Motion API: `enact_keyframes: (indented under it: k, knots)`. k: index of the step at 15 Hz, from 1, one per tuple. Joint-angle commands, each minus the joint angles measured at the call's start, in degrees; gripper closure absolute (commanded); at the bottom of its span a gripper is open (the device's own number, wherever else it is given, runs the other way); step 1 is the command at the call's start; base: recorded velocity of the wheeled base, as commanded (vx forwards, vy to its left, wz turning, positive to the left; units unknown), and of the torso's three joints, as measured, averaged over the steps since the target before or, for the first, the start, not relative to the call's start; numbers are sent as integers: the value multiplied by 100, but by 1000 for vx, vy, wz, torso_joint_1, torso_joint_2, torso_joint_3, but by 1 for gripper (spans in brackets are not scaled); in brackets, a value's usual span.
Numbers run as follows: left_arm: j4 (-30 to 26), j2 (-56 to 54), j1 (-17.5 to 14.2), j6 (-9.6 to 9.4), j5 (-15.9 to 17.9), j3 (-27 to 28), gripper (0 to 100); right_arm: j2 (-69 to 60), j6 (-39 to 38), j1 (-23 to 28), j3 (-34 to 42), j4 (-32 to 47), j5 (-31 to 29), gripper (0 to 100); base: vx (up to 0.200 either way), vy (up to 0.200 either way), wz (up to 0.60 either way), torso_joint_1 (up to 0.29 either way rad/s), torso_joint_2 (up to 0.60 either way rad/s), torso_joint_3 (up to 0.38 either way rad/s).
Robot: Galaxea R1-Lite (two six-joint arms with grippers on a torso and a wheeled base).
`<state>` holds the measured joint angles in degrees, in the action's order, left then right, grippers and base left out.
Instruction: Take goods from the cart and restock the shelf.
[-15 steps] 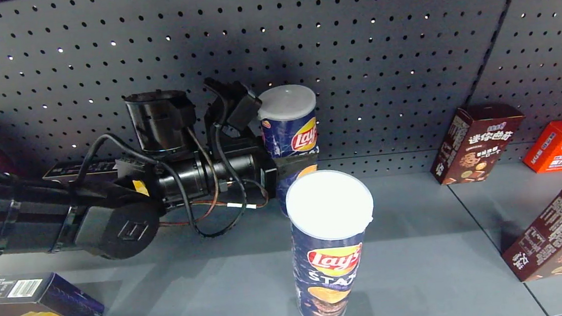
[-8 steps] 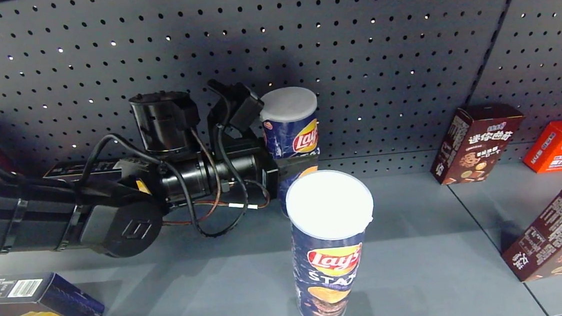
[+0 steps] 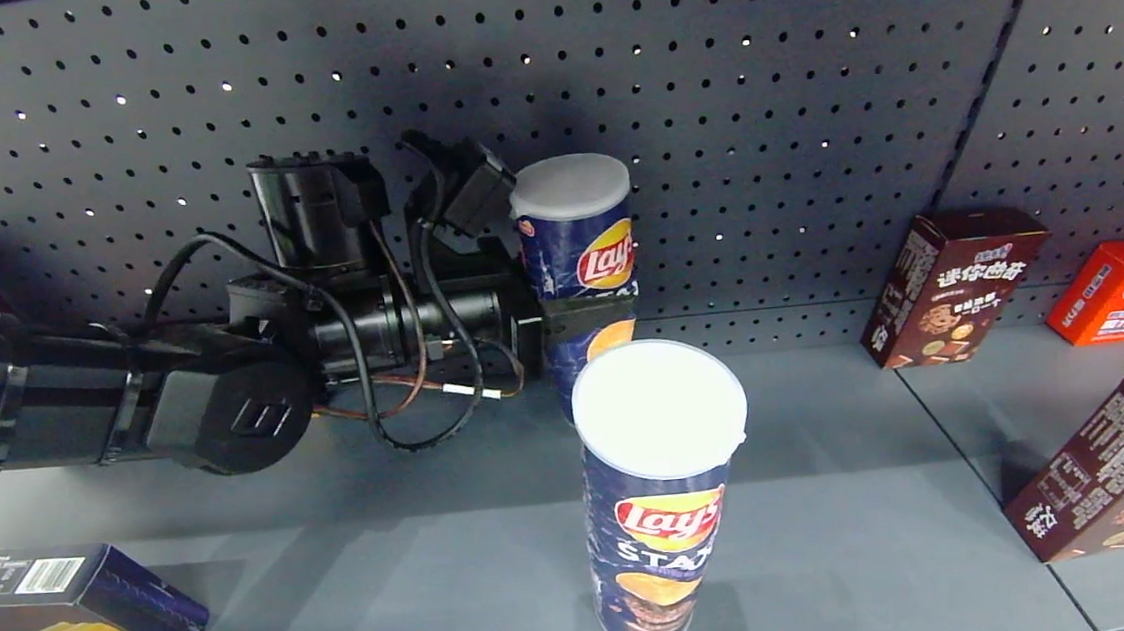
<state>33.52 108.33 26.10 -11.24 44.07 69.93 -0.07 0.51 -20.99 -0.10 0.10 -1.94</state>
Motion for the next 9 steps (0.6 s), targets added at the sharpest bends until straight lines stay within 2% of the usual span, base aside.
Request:
enact_keyframes:
  k: [1,3,4,5,9]
  knots:
    - [5,22,0,-36,67,30,100,7,2,-1,1,-1,0,0,0,0,0,0,0,0]
    - [-338,101,-35,-607,199,135,100,7,2,-1,1,-1,0,0,0,0,0,0,0,0]
    - [-584,101,-96,-739,401,223,100,7,2,-1,1,-1,0,0,0,0,0,0,0,0]
    - [-681,110,-96,-801,418,302,100,7,2,-1,1,-1,0,0,0,0,0,0,0,0]
    - [-698,224,-88,-801,392,425,100,7,2,-1,1,-1,0,0,0,0,0,0,0,0]
